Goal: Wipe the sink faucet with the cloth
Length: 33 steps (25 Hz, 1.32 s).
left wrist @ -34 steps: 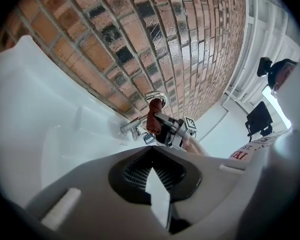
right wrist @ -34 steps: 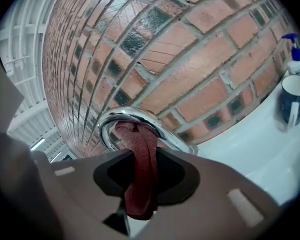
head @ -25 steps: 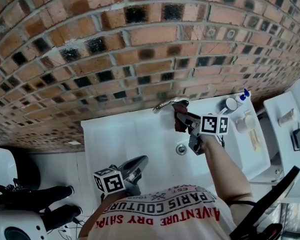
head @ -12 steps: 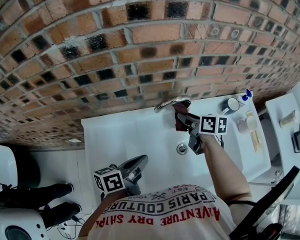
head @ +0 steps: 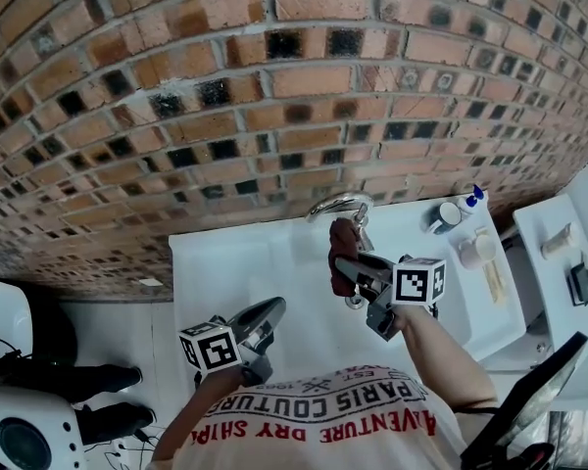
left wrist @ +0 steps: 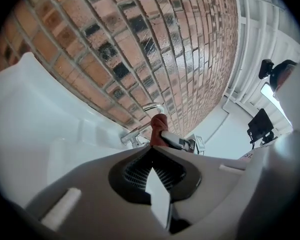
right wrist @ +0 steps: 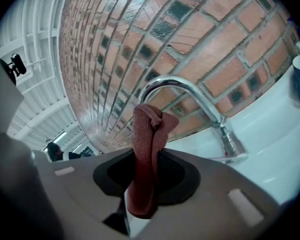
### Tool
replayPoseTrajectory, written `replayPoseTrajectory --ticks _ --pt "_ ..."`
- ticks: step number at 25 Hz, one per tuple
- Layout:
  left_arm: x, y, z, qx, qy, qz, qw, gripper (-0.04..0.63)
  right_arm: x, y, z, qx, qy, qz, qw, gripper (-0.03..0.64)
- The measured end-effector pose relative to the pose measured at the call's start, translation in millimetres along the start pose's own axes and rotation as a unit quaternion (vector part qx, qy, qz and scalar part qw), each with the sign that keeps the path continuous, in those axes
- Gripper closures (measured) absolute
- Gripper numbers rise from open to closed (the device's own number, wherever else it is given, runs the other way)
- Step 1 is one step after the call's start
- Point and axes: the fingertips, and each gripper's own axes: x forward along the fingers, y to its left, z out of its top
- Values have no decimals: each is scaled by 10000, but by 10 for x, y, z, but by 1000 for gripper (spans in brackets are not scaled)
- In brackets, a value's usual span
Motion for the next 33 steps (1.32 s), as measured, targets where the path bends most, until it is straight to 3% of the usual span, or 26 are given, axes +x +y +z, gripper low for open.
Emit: replayPoseTrajectory --ticks 3,12,33 --pt "-81 -126 12 60 -111 -73 9999 594 -102 312 -325 -6 188 237 9995 523" --pt "-213 -408 -130 243 -139 -196 9994 592 -399 667 -811 1 227 282 9993 528" --pt "-325 -555 -343 334 28 -80 9994 594 -404 851 -1063 -38 383 409 9984 528"
